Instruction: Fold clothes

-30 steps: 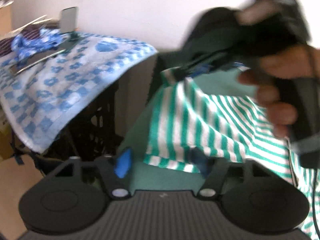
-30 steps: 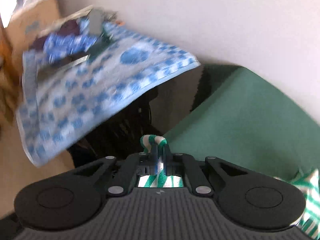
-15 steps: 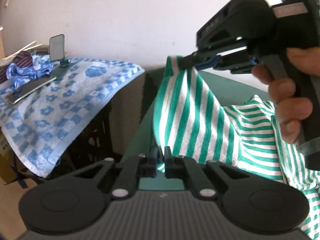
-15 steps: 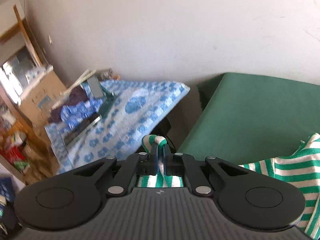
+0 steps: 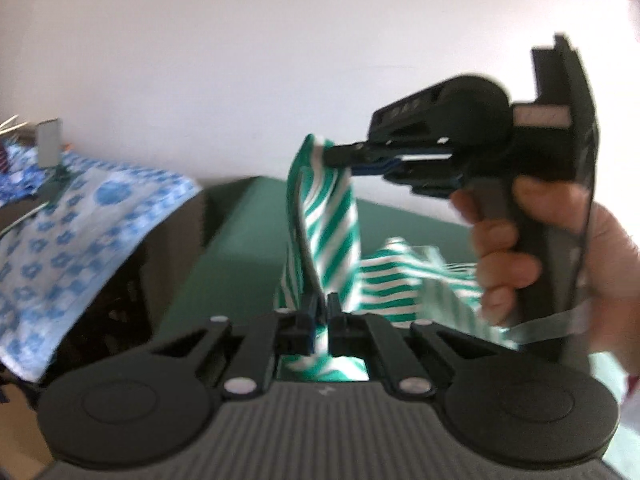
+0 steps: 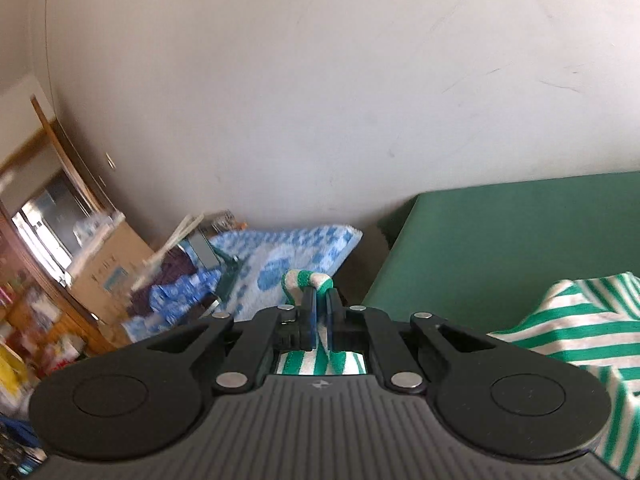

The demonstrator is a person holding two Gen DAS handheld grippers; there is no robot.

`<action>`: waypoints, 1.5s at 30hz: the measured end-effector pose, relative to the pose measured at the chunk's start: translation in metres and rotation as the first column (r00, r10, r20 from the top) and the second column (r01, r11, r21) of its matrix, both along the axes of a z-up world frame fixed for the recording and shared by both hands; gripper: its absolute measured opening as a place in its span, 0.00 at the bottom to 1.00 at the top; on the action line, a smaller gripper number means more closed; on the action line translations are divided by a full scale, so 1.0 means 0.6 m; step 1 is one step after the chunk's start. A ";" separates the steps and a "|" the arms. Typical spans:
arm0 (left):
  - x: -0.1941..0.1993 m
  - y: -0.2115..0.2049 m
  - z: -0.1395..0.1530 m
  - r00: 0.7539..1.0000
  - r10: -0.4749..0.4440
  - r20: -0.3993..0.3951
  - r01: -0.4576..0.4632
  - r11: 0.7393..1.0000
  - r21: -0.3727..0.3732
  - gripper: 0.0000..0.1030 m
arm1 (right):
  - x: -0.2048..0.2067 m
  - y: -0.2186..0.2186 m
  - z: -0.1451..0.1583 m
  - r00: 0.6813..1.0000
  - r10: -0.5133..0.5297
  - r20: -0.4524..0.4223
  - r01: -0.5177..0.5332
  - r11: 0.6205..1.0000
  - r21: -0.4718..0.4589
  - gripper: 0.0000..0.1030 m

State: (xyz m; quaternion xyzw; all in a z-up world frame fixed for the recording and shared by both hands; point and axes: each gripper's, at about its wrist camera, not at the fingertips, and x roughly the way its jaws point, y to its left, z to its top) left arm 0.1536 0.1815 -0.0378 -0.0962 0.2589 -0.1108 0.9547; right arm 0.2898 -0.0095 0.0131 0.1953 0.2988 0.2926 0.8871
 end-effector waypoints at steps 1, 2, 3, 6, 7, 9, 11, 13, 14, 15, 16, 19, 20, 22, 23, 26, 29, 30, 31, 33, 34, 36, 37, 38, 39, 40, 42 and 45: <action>-0.003 -0.018 0.008 1.000 -0.019 0.002 0.019 1.000 -0.009 0.00 | -0.001 -0.013 0.003 1.000 -0.005 0.002 0.005 1.000 0.016 0.03; -0.005 -0.036 0.015 0.999 -0.035 0.003 0.035 0.999 -0.013 0.00 | -0.001 -0.032 0.004 1.000 -0.007 -0.001 0.007 0.999 0.040 0.03; -0.008 -0.055 0.020 0.999 -0.051 0.005 0.051 0.999 -0.009 0.00 | 0.000 -0.053 0.004 1.000 -0.014 -0.003 0.014 0.998 0.064 0.03; -0.016 -0.123 0.030 0.995 -0.095 0.006 0.095 0.995 0.014 0.00 | 0.000 -0.118 -0.002 0.999 -0.024 -0.027 0.027 0.991 0.135 0.03; -0.019 -0.145 0.029 0.995 -0.104 0.001 0.104 0.994 0.017 0.00 | 0.000 -0.140 -0.005 0.999 -0.024 -0.037 0.030 0.987 0.158 0.03; -0.024 -0.188 0.028 0.992 -0.124 -0.011 0.124 0.992 0.023 0.00 | -0.001 -0.184 -0.014 0.998 -0.027 -0.058 0.039 0.979 0.200 0.04; -0.028 -0.230 0.025 0.989 -0.142 -0.029 0.143 0.989 0.031 0.00 | -0.004 -0.224 -0.027 0.996 -0.031 -0.079 0.048 0.972 0.229 0.04; -0.029 -0.266 0.019 0.985 -0.163 -0.049 0.165 0.985 0.041 0.00 | -0.007 -0.261 -0.039 0.995 -0.036 -0.094 0.058 0.967 0.248 0.04; -0.028 -0.284 0.016 0.982 -0.177 -0.060 0.180 0.982 0.055 0.00 | -0.008 -0.277 -0.046 0.994 -0.043 -0.101 0.068 0.964 0.256 0.04; -0.028 -0.302 0.012 0.979 -0.190 -0.071 0.196 0.978 0.076 0.00 | -0.010 -0.293 -0.053 0.993 -0.050 -0.108 0.077 0.962 0.263 0.04; -0.027 -0.321 0.005 0.976 -0.202 -0.087 0.210 0.972 0.101 0.00 | -0.012 -0.309 -0.060 0.992 -0.057 -0.115 0.087 0.959 0.271 0.04; -0.022 -0.362 -0.019 0.965 -0.228 -0.128 0.244 0.962 0.126 0.00 | -0.011 -0.348 -0.083 0.987 -0.070 -0.143 0.110 0.952 0.287 0.04; -0.019 -0.373 -0.028 0.961 -0.233 -0.150 0.253 0.959 0.131 0.00 | -0.011 -0.358 -0.090 0.985 -0.077 -0.152 0.118 0.952 0.282 0.04; -0.015 -0.389 -0.046 0.952 -0.243 -0.184 0.270 0.953 0.136 0.01 | -0.013 -0.373 -0.108 0.982 -0.087 -0.168 0.129 0.956 0.262 0.04; -0.014 -0.397 -0.054 0.949 -0.246 -0.200 0.277 0.950 0.146 0.01 | -0.016 -0.381 -0.115 0.980 -0.090 -0.178 0.135 0.956 0.259 0.04; -0.010 -0.411 -0.081 0.928 -0.263 -0.265 0.315 0.933 0.173 0.03 | -0.019 -0.410 -0.147 0.969 -0.117 -0.218 0.172 0.952 0.252 0.12; -0.029 -0.419 -0.093 0.914 -0.290 -0.284 0.351 0.916 0.195 0.05 | -0.034 -0.445 -0.159 0.951 -0.196 -0.241 0.259 0.927 0.270 0.25; -0.037 -0.420 -0.091 0.910 -0.306 -0.281 0.368 0.907 0.204 0.06 | -0.042 -0.458 -0.159 0.948 -0.208 -0.241 0.276 0.915 0.296 0.25; -0.050 -0.420 -0.086 0.904 -0.328 -0.273 0.387 0.900 0.201 0.09 | -0.050 -0.471 -0.159 0.945 -0.220 -0.241 0.292 0.901 0.321 0.25; -0.075 -0.415 -0.074 0.898 -0.363 -0.249 0.416 0.885 0.210 0.24 | -0.066 -0.465 -0.146 0.959 -0.201 -0.199 0.252 0.927 0.279 0.29; -0.086 -0.412 -0.067 0.897 -0.375 -0.234 0.425 0.878 0.223 0.32 | -0.071 -0.451 -0.142 0.963 -0.202 -0.178 0.238 0.949 0.207 0.32; -0.104 -0.400 -0.050 0.903 -0.388 -0.186 0.425 0.870 0.250 0.40 | -0.075 -0.424 -0.139 0.973 -0.188 -0.131 0.198 0.978 0.062 0.37; -0.107 -0.392 -0.044 0.907 -0.388 -0.164 0.419 0.870 0.260 0.44 | -0.075 -0.411 -0.140 0.979 -0.173 -0.106 0.173 0.985 -0.011 0.39; -0.110 -0.383 -0.039 0.911 -0.387 -0.142 0.411 0.870 0.271 0.48 | -0.072 -0.399 -0.145 0.980 -0.172 -0.097 0.166 0.984 -0.067 0.38; -0.107 -0.376 -0.036 0.917 -0.375 -0.136 0.399 0.873 0.281 0.55 | -0.068 -0.386 -0.150 0.981 -0.172 -0.089 0.160 0.979 -0.124 0.37; -0.096 -0.374 -0.038 0.925 -0.354 -0.139 0.380 0.875 0.299 0.57 | -0.064 -0.374 -0.155 0.982 -0.170 -0.081 0.154 0.972 -0.179 0.36; -0.070 -0.371 -0.050 0.938 -0.313 -0.150 0.346 0.879 0.328 0.56 | -0.066 -0.372 -0.156 0.978 -0.200 -0.057 0.185 0.961 -0.205 0.33; -0.032 -0.365 -0.076 0.943 -0.279 -0.183 0.327 0.884 0.333 0.56 | -0.076 -0.369 -0.148 0.968 -0.249 -0.019 0.239 0.946 -0.218 0.35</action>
